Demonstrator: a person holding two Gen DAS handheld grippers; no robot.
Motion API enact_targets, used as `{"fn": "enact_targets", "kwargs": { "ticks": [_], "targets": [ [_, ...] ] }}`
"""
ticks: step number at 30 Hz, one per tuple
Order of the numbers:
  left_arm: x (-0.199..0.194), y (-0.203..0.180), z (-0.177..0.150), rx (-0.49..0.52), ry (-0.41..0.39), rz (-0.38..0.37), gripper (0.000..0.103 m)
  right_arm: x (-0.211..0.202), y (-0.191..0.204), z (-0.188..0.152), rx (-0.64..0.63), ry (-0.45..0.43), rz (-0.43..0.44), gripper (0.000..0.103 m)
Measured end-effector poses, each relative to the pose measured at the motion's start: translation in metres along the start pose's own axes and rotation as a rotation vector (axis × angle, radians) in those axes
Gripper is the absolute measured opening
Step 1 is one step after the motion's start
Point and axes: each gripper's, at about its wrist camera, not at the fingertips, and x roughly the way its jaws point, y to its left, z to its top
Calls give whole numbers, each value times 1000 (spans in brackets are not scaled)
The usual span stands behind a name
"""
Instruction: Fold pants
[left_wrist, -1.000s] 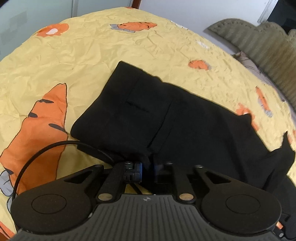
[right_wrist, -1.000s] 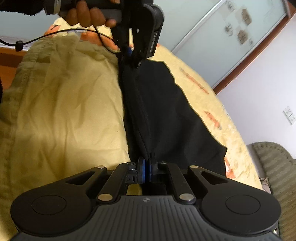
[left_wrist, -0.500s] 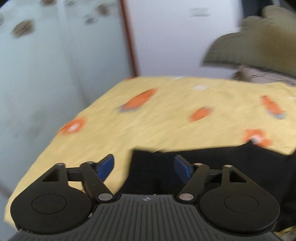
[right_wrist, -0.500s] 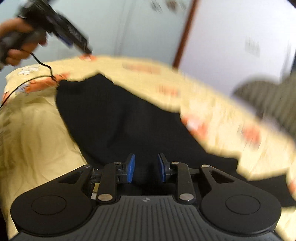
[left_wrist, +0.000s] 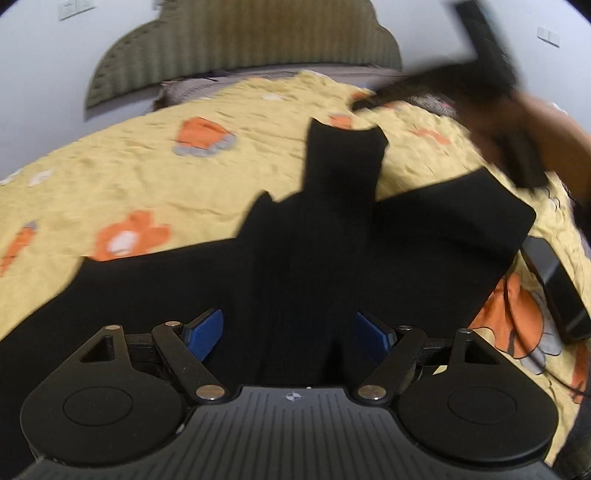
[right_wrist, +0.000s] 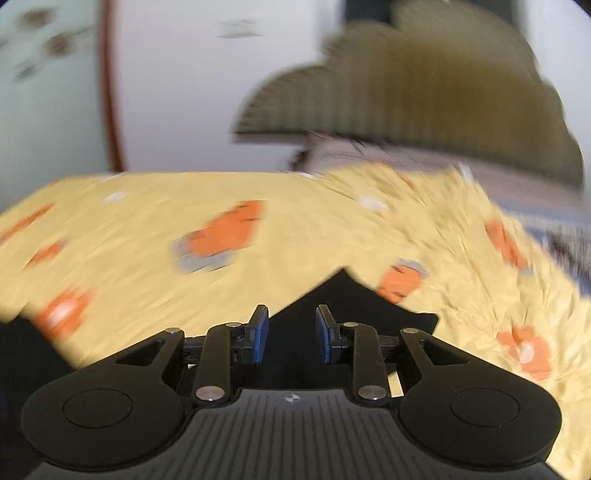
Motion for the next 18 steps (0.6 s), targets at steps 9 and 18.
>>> {"fn": "enact_targets", "kwargs": {
  "ticks": [9,18],
  "targets": [
    [26,-3,-5,30,7,-15,85,114,-26,34,131,153,-117,36],
    [13,0,-6,16,-12,-87,85,146,-24,36,68,211,-153,9]
  ]
}}
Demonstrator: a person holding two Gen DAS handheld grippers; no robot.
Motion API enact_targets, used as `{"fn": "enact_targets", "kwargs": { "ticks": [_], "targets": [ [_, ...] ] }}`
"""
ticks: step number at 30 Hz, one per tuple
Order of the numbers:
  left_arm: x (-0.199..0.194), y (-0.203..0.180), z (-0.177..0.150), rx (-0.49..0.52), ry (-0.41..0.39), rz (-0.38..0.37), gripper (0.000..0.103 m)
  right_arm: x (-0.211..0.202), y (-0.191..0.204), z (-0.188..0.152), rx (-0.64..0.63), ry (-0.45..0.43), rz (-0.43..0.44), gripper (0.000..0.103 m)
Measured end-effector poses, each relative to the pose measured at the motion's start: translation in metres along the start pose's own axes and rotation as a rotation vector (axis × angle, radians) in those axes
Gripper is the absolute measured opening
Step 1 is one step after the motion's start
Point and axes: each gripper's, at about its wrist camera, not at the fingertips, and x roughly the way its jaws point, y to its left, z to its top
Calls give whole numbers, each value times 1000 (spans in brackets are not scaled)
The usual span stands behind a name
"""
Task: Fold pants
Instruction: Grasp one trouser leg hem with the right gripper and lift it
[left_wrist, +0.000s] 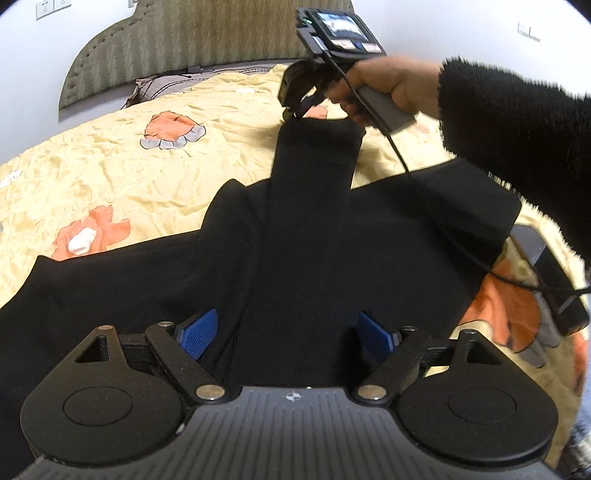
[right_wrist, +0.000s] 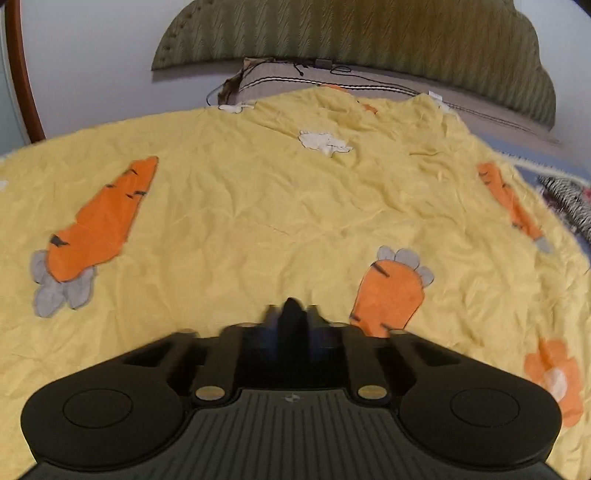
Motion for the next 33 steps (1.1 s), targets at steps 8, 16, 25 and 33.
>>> {"fn": "enact_targets", "kwargs": {
  "ticks": [8,16,25,33],
  "targets": [
    [-11,7,8,0,-63,-25,83,-87,-29,-20,112,-232,69,6],
    [8,-1,18,7,-48,-45,81,-195,-78,-58,250,-431,117,6],
    [22,-27,21,114,-81,9,74,-251,-116,-102,344,-530,114,6],
    [31,-36,23,130,-2,-31,31,-240,-141,-116,408,-480,115,6]
  ]
}}
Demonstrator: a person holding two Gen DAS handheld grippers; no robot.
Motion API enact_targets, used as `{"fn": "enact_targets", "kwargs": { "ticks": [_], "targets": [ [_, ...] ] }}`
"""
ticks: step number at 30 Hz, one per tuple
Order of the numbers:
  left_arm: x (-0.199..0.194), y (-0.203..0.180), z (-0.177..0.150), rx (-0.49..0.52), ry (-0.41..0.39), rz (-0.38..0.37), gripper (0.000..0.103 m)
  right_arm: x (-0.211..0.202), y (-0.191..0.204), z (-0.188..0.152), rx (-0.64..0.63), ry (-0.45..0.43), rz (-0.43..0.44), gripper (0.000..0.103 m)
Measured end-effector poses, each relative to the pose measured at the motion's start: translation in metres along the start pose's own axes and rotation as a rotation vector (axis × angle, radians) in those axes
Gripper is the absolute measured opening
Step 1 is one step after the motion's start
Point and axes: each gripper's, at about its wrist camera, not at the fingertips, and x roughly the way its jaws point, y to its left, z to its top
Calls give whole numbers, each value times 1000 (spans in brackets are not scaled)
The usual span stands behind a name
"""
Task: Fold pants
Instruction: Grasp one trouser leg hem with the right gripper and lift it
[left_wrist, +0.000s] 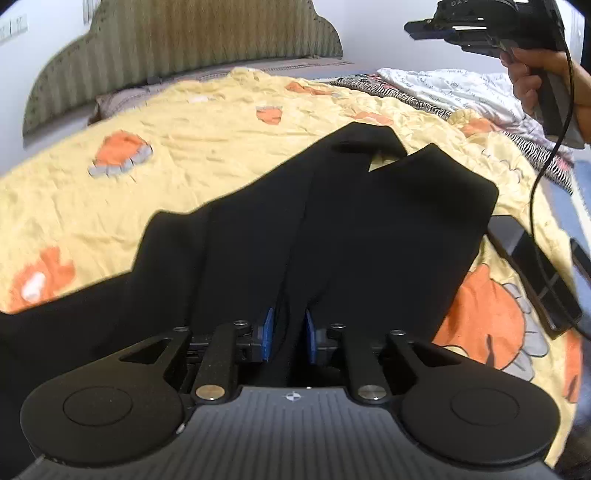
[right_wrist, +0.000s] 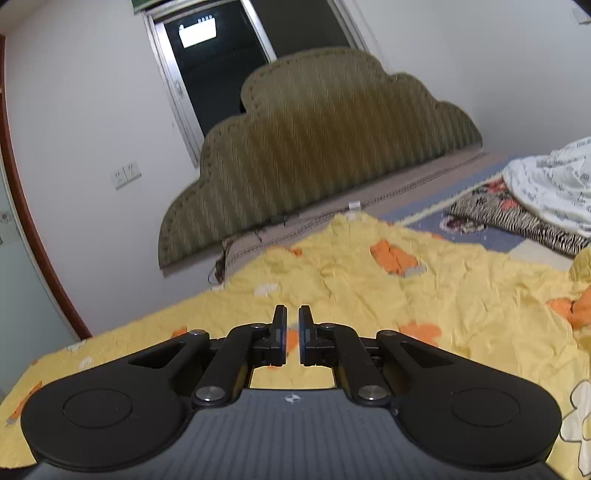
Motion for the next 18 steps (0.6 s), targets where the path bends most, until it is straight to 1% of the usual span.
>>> {"fn": "enact_targets", "kwargs": {
  "ticks": [1,2,3,4,5,6,7,10,12,16,18],
  "targets": [
    [-2,-2,-1,16,-17,13,32,3,-2,-3,10,19,-6,6],
    [-4,-4,0,33,-32,33,41,6,-6,-8,27,42,-11,11],
    [-5,-8,0,58,-44,59,53,12,-11,-13,57,65,-14,14],
    [-4,-11,0,78,-47,77,59,19,-18,-19,104,96,-20,25],
    [-3,-12,0,93,-51,89,65,25,-26,-25,160,125,-32,42],
    [-2,-13,0,108,-53,98,65,29,-35,-34,221,153,-36,52],
    [-1,-15,0,121,-48,102,65,32,-44,-43,309,178,-22,59],
    [4,-15,-2,142,-29,101,65,35,-65,-77,580,219,126,59],
    [8,-14,-4,141,-20,103,66,38,-68,-99,707,245,173,59],
    [9,-12,-4,127,-22,98,66,49,-59,-127,812,281,178,59],
    [9,-12,-4,127,-22,99,67,59,-61,-134,857,282,141,59]
  ]
}}
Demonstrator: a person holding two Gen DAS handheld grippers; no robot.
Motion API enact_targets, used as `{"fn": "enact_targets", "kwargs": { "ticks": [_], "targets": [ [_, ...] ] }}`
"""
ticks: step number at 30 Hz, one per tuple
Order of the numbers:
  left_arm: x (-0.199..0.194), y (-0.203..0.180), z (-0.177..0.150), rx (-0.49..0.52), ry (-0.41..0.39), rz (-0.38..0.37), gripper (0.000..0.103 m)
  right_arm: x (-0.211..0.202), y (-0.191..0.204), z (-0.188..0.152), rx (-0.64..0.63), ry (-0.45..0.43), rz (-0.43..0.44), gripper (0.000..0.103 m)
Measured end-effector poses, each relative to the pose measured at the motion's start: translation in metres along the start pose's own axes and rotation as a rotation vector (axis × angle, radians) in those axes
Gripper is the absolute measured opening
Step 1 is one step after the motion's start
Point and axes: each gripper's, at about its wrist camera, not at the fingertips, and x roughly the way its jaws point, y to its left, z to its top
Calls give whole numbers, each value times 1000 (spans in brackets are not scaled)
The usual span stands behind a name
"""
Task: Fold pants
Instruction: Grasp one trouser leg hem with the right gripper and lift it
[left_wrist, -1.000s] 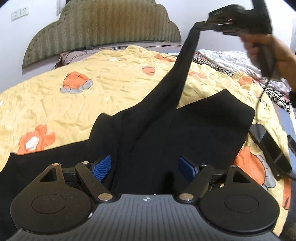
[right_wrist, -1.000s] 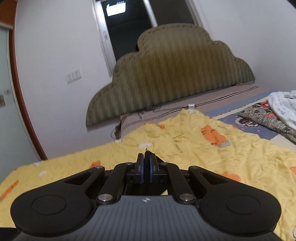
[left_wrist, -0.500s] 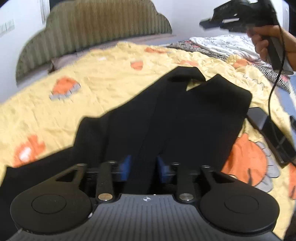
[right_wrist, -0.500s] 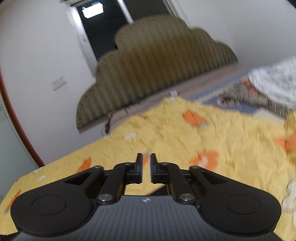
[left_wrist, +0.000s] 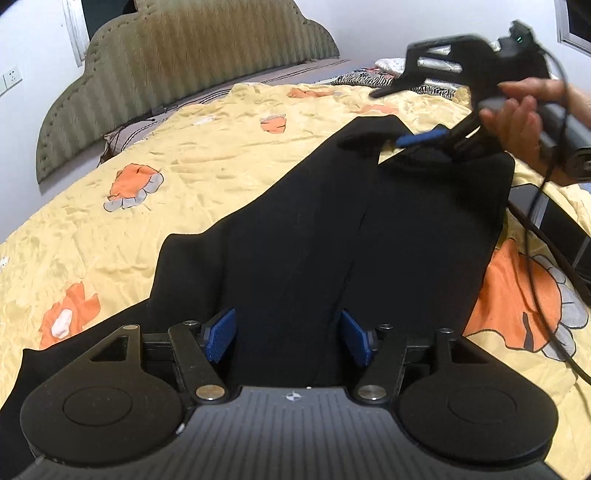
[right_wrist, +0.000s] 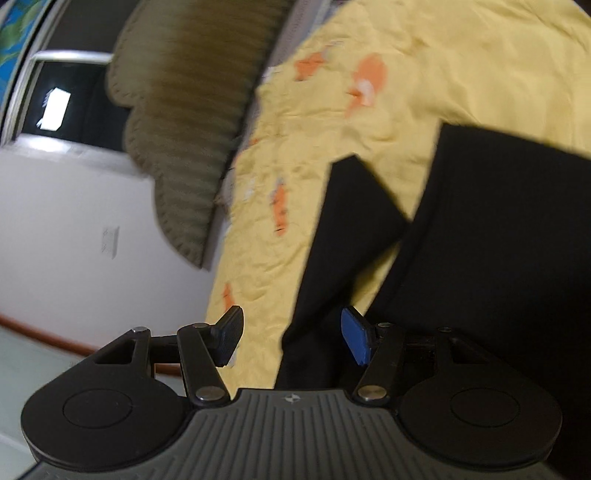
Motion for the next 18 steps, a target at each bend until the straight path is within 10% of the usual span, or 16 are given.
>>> {"fn": "enact_targets", "kwargs": {
  "ticks": [7,11,18],
  "targets": [
    [-1,1,-2,25,-7,-4,70,18,-15,22,106,-176,-27,55],
    [-2,3,-1,36,-21,-62,69,15,-5,28,10,-217,-54,7],
    [6,2,3,39,-25,-74,69,-11,27,29,-164,-257,2,3]
  ]
}}
